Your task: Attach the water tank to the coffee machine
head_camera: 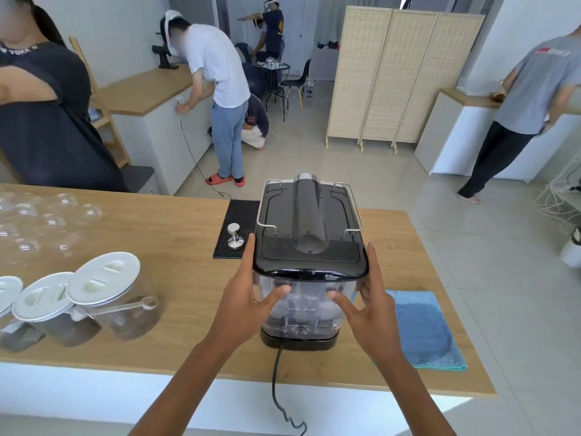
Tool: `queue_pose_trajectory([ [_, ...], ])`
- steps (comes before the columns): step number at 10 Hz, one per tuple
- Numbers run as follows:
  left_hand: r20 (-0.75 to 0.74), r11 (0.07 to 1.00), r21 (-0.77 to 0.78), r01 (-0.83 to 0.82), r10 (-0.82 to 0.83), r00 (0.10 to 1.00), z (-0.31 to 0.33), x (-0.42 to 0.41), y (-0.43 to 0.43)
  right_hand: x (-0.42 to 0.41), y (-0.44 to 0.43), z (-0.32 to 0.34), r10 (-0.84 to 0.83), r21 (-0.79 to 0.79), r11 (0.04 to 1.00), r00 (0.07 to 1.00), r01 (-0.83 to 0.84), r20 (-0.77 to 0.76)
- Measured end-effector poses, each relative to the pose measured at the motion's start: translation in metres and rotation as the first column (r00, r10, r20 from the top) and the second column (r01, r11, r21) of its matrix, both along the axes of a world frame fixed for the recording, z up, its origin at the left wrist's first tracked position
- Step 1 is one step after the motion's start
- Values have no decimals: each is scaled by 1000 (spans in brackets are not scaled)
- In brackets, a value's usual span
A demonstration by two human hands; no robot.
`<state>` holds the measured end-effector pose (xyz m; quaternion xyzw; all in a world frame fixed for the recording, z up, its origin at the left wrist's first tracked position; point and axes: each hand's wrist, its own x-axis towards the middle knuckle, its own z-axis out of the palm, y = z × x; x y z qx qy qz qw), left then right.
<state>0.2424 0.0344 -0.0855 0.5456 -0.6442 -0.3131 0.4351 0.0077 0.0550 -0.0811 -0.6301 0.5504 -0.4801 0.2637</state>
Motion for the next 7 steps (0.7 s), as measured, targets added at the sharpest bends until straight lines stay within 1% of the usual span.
queue_pose_trajectory([
  [2, 11, 999, -10, -42, 42, 999, 1, -8, 7, 0, -1, -9, -22, 11, 1000, 1000, 22, -6],
  [4, -3, 1000, -5, -18, 18, 1000, -8, -11, 7, 1, -1, -10, -56, 49, 997, 998, 58, -33],
  [5, -8, 1000, 8, -5, 5, 1000, -6, -10, 7, 2, -1, -11, -66, 72, 995, 998, 67, -21],
  [6, 30, 1000, 19, 12, -13, 999, -18, -2, 10, -4, 2, -25, -80, 103, 991, 996, 84, -50],
  [7, 142, 997, 58, 42, -50, 989, -43, 12, 22, -15, 10, -51, -107, 153, 980, 984, 129, -144],
])
